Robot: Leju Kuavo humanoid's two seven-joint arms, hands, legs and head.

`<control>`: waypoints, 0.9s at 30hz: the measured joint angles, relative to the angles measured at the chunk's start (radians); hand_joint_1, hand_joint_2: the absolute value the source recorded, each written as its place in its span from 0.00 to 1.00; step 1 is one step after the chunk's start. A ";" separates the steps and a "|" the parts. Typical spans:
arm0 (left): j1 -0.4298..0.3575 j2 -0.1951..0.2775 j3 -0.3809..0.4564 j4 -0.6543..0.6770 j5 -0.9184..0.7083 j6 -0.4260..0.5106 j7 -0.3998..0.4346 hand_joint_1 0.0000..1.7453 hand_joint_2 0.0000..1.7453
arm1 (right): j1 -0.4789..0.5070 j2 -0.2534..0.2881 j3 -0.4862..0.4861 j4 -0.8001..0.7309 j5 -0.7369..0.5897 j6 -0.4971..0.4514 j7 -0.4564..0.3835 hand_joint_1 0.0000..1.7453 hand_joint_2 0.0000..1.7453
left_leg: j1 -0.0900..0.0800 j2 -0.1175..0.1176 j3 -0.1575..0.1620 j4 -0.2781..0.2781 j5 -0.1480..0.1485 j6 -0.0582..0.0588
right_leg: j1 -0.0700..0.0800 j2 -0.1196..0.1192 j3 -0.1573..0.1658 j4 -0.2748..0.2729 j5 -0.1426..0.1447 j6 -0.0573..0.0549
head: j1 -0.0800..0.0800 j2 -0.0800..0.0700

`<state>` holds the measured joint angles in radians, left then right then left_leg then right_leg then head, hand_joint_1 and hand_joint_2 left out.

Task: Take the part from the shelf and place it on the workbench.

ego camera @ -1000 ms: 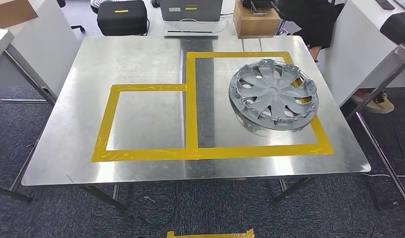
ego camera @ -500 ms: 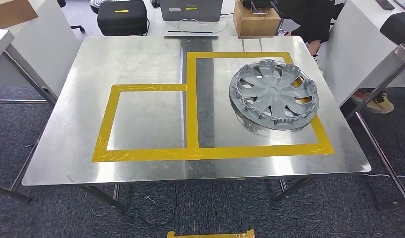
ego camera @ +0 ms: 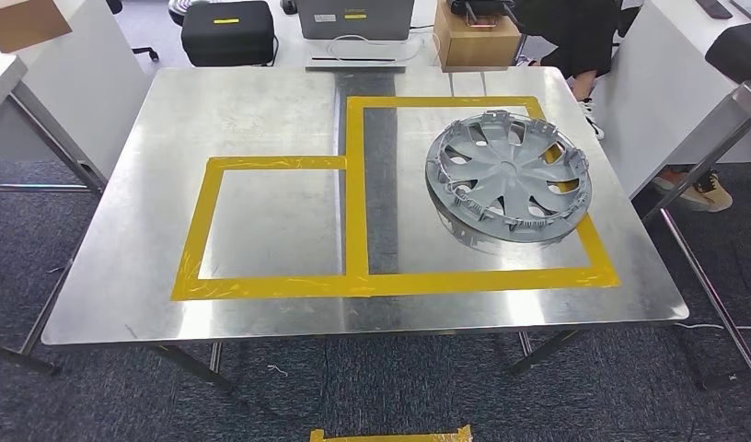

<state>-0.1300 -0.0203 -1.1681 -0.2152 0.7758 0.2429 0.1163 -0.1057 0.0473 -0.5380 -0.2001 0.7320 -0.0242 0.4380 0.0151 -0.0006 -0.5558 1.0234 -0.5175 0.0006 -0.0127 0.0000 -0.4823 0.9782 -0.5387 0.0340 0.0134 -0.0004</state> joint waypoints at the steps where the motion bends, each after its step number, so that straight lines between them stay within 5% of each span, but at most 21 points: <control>1: 0.000 0.001 0.000 0.000 0.000 0.007 -0.011 0.00 0.00 | 0.000 0.000 0.001 0.001 0.000 0.000 -0.006 0.00 0.00 | 0.000 0.000 0.000 0.000 0.000 0.000 | 0.000 0.000 0.000 0.000 0.000 0.000 | 0.000 0.000; 13: -0.013 0.004 0.000 0.000 0.007 0.043 -0.060 0.00 0.00 | 0.000 0.018 0.026 0.009 -0.010 -0.008 -0.101 0.00 0.00 | -0.008 -0.001 0.000 0.001 -0.001 0.002 | -0.007 0.000 0.000 -0.001 0.001 0.003 | 0.000 0.000; 19: -0.014 0.007 0.000 0.000 0.007 0.047 -0.047 0.00 0.00 | 0.001 0.028 0.027 0.013 -0.011 -0.006 -0.099 0.00 0.00 | -0.013 0.000 0.001 -0.006 0.006 0.022 | -0.016 0.000 0.000 0.001 -0.002 0.018 | 0.000 0.000; 21: -0.014 0.008 0.000 0.000 0.007 0.048 -0.044 0.00 0.00 | 0.001 0.030 0.027 0.013 -0.011 -0.005 -0.099 0.00 0.00 | -0.008 0.001 0.003 -0.017 0.013 0.031 | -0.015 0.000 -0.026 0.065 -0.048 0.020 | 0.003 0.000; 24: -0.013 0.009 0.000 0.000 0.006 0.049 -0.042 0.00 0.00 | 0.003 0.034 0.027 0.015 -0.012 -0.003 -0.099 0.00 0.00 | -0.009 0.002 0.002 -0.018 0.015 0.034 | -0.014 0.000 -0.114 0.263 -0.138 0.021 | 0.006 0.000; 25: -0.012 0.009 0.000 0.000 0.006 0.049 -0.042 0.00 0.00 | 0.004 0.035 0.027 0.016 -0.012 -0.003 -0.099 0.00 0.00 | -0.010 0.001 0.002 -0.018 0.015 0.034 | -0.014 0.000 -0.129 0.294 -0.138 0.020 | 0.006 0.000; 27: -0.012 0.009 0.000 0.000 0.006 0.049 -0.041 0.00 0.00 | 0.005 0.035 0.027 0.018 -0.012 -0.003 -0.099 0.00 0.00 | -0.011 -0.001 0.004 -0.018 0.016 0.032 | -0.014 0.000 -0.109 0.241 -0.077 0.014 | 0.006 0.000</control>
<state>-0.1422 -0.0109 -1.1681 -0.2152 0.7821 0.2922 0.0748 -0.1012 0.0824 -0.5108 -0.1823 0.7197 -0.0275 0.3391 0.0045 -0.0013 -0.5513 1.0058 -0.5019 0.0330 -0.0266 0.0001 -0.5916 1.2192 -0.6158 0.0482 0.0194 -0.0004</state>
